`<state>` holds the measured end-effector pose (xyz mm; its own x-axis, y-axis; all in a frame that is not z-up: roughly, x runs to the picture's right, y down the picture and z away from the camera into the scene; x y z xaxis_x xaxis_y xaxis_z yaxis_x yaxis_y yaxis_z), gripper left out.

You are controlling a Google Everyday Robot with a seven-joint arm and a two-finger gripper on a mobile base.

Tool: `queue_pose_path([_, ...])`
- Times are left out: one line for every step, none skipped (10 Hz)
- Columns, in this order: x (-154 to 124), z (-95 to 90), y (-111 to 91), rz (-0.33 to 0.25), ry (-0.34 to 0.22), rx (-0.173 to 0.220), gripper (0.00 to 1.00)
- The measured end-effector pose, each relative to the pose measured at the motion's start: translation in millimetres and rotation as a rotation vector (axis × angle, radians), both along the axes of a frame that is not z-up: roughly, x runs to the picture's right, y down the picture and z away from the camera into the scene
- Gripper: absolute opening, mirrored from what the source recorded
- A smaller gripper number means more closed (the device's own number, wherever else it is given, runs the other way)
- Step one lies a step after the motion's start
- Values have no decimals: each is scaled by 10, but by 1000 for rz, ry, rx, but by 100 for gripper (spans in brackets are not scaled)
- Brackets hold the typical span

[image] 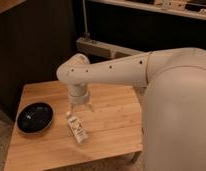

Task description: Place the bottle in the ceramic bowl

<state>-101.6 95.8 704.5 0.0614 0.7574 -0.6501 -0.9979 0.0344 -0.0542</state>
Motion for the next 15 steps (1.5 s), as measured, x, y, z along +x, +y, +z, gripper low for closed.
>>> queue_pose_path([0,0,0,0,0,0,65])
queue_pose_path([0,0,0,0,0,0,65])
queue_pose_path([0,0,0,0,0,0,65])
queue_pose_path([0,0,0,0,0,0,65])
queue_pose_path([0,0,0,0,0,0,65])
queue_pose_path([0,0,0,0,0,0,65])
queue_pose_path([1,0,1,0,0,0,65])
queue_pose_path([0,-1,9,-2,-1,0,65])
queue_pose_path([-52,12,38,-3,-52,17,65])
queue_pose_path([-83,55,89,-12,-127,31,65])
queue_pose_path([-87,126,166,-3,-245,46,65])
queue_pose_path([-99,172,243,7,-337,52,65])
queue_pose_path([-140,212,332,-9,-405,56,65])
queue_pose_path([-168,250,402,-24,-440,54,65])
queue_pose_path([-198,294,474,-45,-457,45,65])
